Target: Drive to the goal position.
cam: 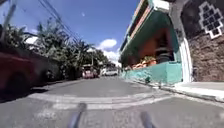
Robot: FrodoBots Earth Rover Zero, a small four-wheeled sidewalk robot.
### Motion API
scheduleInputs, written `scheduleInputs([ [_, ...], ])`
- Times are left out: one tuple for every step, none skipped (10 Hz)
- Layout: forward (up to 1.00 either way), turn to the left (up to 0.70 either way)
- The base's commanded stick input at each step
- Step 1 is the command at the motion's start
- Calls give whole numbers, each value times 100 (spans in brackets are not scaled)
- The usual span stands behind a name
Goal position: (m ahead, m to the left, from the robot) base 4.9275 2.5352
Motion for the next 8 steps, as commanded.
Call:
scheduleInputs([
  [85, -26],
  [85, -24],
  [85, -20],
  [85, -16],
  [85, -12],
  [85, -5],
  [85, 5],
  [85, 7],
])
